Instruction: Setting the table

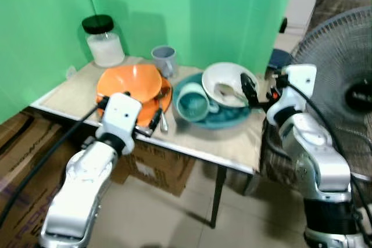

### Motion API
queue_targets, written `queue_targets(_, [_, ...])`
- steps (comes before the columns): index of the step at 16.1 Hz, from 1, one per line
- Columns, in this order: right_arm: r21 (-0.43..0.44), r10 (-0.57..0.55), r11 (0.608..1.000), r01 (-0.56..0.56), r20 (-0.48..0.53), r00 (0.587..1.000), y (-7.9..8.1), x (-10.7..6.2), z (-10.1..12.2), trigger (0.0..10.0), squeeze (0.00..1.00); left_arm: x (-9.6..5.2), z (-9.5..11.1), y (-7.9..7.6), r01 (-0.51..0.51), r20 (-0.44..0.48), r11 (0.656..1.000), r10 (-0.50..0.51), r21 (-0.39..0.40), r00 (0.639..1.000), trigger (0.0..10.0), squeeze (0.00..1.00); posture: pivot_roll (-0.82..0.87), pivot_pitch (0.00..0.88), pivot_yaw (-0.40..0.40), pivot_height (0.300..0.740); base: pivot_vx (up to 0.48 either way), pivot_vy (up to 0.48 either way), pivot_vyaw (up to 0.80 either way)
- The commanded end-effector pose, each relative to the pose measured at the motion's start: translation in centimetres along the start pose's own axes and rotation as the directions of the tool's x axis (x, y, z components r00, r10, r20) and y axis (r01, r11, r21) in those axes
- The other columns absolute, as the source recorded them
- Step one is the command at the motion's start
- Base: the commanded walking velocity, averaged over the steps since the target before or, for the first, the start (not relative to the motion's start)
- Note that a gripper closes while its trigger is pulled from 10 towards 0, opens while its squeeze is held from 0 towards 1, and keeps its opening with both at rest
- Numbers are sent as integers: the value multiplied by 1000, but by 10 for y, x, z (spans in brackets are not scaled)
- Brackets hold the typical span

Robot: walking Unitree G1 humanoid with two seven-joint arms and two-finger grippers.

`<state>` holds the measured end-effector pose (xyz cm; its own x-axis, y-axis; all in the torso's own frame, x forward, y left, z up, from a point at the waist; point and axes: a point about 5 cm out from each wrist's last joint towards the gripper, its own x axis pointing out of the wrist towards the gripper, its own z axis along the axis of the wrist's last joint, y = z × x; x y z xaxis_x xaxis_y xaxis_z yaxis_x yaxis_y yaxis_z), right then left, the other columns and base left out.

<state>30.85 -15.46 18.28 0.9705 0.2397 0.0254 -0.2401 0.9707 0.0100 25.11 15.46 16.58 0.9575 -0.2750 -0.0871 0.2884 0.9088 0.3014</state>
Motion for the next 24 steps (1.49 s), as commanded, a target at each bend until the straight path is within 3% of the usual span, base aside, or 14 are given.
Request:
queue_targets(1, [-18,77,997,-78,-40,996,5,7,-1,10000,0,-4,0,7,-16,-8,1000,16,22,1000,10000,0,124,0,29,740,368,0,0])
queue_targets(6, [-98,134,985,-144,-102,986,-15,18,17,10000,0,-6,4,5,11,2,999,-11,36,1000,10000,0,127,0,21,740,293,0,0])
queue_targets(9, [-79,224,965,-252,-258,940,-21,26,19,10000,0,-6,11,-5,184,12,982,-185,27,983,10000,0,112,0,29,740,0,0,0])
queue_targets(13, [-126,197,950,-285,-467,862,-45,32,14,10000,0,-6,19,-21,497,-11,866,-497,52,867,10000,0,68,0,34,740,0,0,0])
queue_targets(15, [-105,225,939,-327,-529,818,-44,31,14,10000,0,-6,22,-21,534,-7,845,-534,42,846,10000,0,51,0,40,740,0,0,0])
queue_targets(18, [-45,285,920,-390,-607,741,-38,33,17,10000,0,-13,24,-24,637,-29,770,-637,7,770,10000,0,48,0,37,740,0,0,0])
queue_targets(22, [-40,232,936,-349,-676,700,-30,47,17,10000,0,-22,16,-18,645,-100,764,-643,-21,759,10000,0,56,0,32,740,0,0,0])
queue_targets(23, [-29,223,943,-332,-684,695,-30,49,16,5725,0,-24,15,-18,643,-107,765,-642,-24,759,10000,0,58,0,27,740,0,0,0])
queue_targets(24, [-11,217,951,-310,-691,690,-30,50,14,0,0,-26,15,-19,644,-110,764,-643,-28,758,10000,0,60,0,22,740,0,0,0])
